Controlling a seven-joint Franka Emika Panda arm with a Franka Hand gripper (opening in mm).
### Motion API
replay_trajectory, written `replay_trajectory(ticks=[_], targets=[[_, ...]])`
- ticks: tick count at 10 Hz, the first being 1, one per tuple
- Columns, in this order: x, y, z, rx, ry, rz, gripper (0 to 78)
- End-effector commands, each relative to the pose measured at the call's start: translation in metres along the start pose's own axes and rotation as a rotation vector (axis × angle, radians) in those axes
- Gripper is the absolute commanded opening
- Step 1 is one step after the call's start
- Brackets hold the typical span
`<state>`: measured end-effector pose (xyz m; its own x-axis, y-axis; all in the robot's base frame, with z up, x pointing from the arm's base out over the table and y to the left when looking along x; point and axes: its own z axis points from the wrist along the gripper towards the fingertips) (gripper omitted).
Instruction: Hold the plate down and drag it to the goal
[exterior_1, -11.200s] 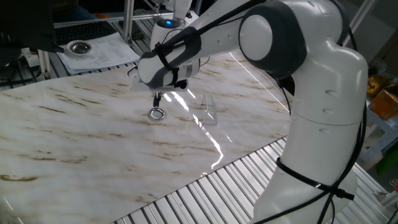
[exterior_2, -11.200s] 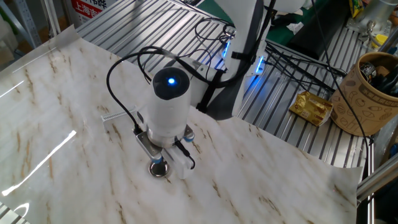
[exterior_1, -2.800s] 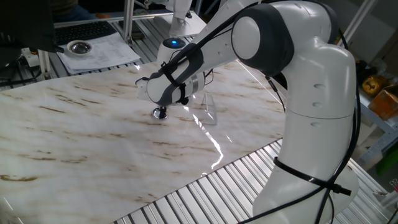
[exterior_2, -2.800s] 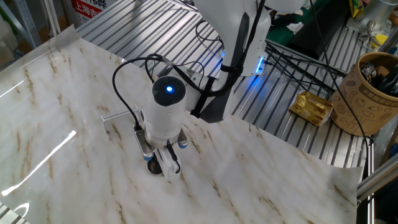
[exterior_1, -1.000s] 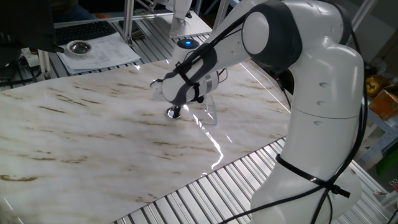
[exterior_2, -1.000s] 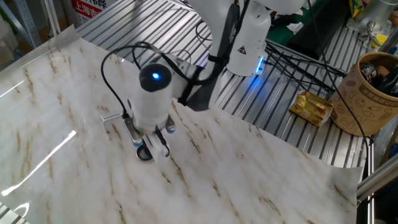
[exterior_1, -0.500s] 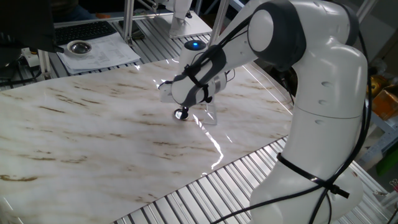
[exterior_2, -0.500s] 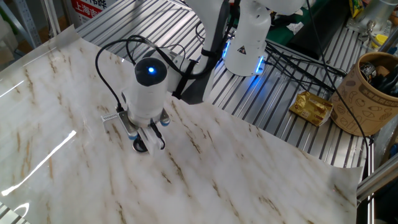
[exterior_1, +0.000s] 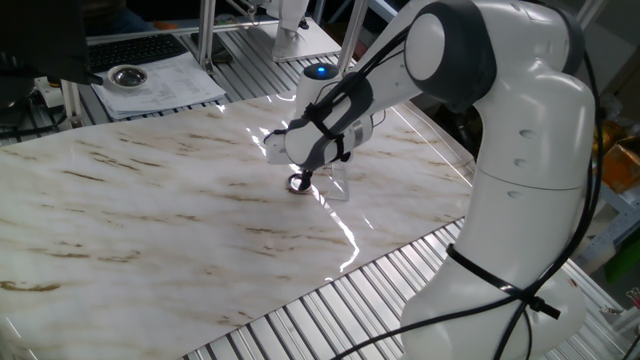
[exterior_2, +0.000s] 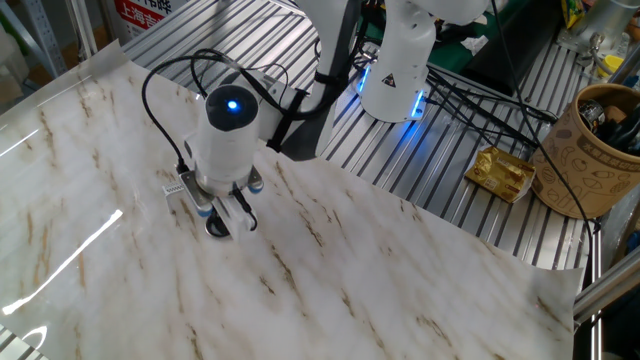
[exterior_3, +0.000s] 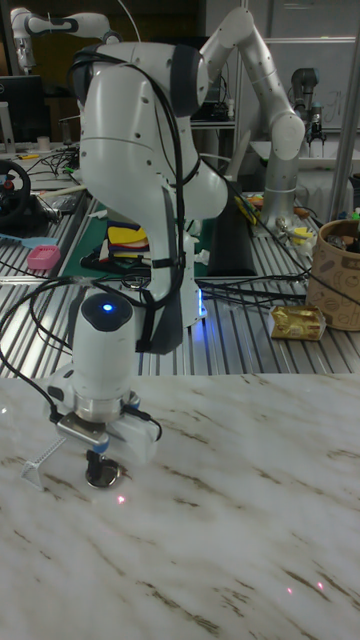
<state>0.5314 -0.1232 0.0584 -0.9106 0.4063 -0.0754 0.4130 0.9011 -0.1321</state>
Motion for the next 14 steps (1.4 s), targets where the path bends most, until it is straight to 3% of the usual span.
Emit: replay_trajectory(ticks=[1, 4, 14], targets=[[-0.003, -0.014, 0.001, 0.013, -0.009, -0.031, 0.0], [-0.006, -0.021, 0.003, 0.042, -0.021, -0.049, 0.0], [-0.006, -0.035, 0.005, 0.08, -0.03, -0.074, 0.0]])
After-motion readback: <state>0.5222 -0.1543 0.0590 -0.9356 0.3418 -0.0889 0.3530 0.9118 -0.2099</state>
